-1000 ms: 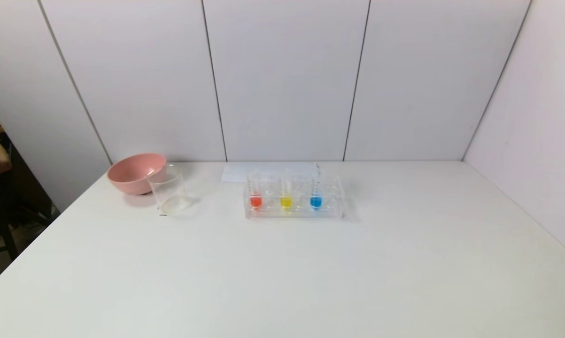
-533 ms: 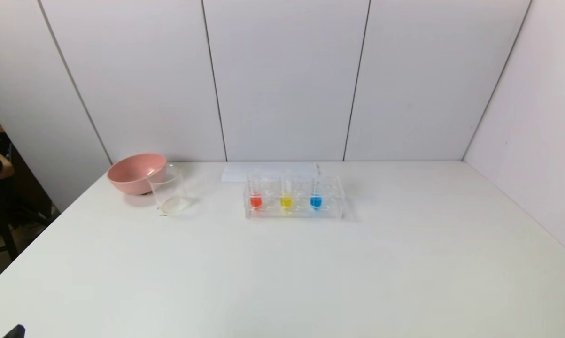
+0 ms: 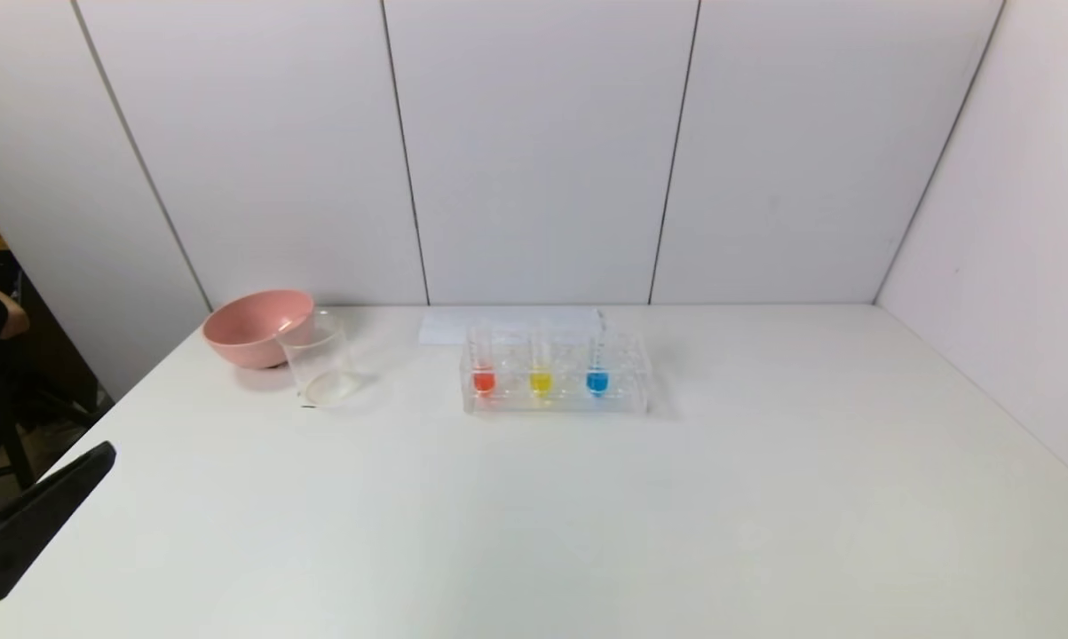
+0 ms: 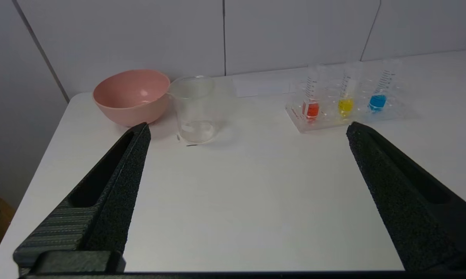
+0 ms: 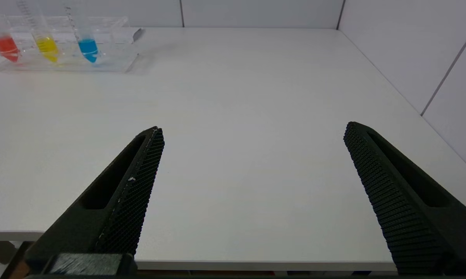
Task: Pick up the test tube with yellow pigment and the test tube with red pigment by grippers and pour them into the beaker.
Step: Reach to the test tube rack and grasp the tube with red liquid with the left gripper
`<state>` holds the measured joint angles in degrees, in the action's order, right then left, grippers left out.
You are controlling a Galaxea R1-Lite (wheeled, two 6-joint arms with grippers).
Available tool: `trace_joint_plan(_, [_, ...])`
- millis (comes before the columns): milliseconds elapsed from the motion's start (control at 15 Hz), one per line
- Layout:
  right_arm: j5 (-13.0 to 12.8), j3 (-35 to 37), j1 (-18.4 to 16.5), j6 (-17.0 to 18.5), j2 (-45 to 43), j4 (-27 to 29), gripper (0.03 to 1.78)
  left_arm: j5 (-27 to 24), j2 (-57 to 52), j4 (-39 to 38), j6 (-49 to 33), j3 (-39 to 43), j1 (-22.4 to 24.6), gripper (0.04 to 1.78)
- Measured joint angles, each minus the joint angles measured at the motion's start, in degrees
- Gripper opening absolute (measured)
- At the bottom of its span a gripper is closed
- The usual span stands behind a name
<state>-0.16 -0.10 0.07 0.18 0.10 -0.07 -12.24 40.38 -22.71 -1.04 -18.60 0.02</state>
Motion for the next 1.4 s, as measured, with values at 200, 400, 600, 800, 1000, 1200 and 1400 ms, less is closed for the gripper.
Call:
trace_joint_plan(200, [-0.1, 0.0, 0.0, 0.0, 0.0, 0.0, 1.70, 0.0, 9.5, -6.3, 0.1, -2.0, -0.9, 1.77])
trace_joint_plan(400, [0.0, 0.0, 0.0, 0.0, 0.0, 0.0, 1.70, 0.0, 17.0, -8.5, -0.2, -5.5, -1.4, 1.77])
trace_joint_plan(600, [0.0, 0.0, 0.0, 0.0, 0.0, 0.0, 1.70, 0.0, 23.3, -9.3, -0.1, -9.3, -2.1, 1.77])
trace_joint_plan(800, [0.0, 0.0, 0.0, 0.0, 0.0, 0.0, 1.70, 0.0, 30.2, -12.8, 0.1, -12.3, -3.9, 1.77])
trace_joint_plan(1000, [0.0, 0.0, 0.0, 0.0, 0.0, 0.0, 1.70, 0.0, 37.4, -18.5, 0.2, -14.4, -5.6, 1.77])
trace_joint_plan(1200, [0.0, 0.0, 0.0, 0.0, 0.0, 0.0, 1.70, 0.1, 44.0, -21.8, 0.3, -16.2, -7.0, 1.77])
trace_joint_plan(1400, [0.0, 0.0, 0.0, 0.0, 0.0, 0.0, 1.70, 0.3, 50.3, -26.4, 0.5, -17.1, -9.1, 1.77])
